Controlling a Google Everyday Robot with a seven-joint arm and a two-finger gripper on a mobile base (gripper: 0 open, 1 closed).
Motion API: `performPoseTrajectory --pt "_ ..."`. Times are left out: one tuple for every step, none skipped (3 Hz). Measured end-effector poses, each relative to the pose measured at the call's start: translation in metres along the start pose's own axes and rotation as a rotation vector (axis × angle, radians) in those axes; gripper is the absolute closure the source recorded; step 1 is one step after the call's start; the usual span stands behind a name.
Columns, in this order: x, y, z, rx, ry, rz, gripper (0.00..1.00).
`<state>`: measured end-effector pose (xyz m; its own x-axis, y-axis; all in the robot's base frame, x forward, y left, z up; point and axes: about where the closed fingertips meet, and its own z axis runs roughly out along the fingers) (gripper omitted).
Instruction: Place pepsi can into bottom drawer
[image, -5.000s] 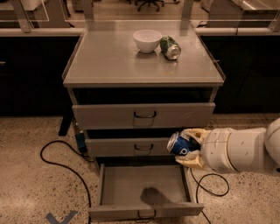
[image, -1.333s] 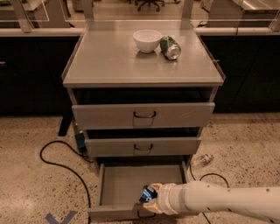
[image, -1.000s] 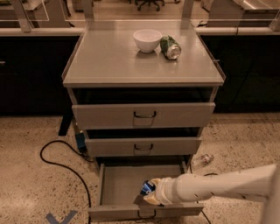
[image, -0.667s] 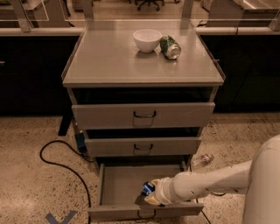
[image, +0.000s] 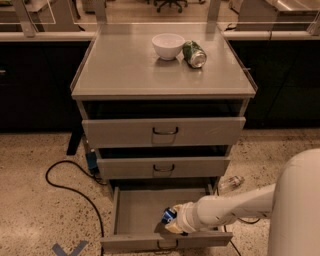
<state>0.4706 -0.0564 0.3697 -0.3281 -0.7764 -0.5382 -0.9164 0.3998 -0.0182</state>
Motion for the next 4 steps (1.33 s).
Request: performPoseTrajectory --pt "0.007 -0.024 0.045 -0.01 0.029 0.005 1.0" --pt "0.001 -0.051 0.102 -0.032 0.032 0.034 1.0" --pt "-0.013 -0.077 0.107 0.009 0.003 0.041 1.0" --pt "-0.013 -0.077 0.107 0.008 0.003 0.041 1.0"
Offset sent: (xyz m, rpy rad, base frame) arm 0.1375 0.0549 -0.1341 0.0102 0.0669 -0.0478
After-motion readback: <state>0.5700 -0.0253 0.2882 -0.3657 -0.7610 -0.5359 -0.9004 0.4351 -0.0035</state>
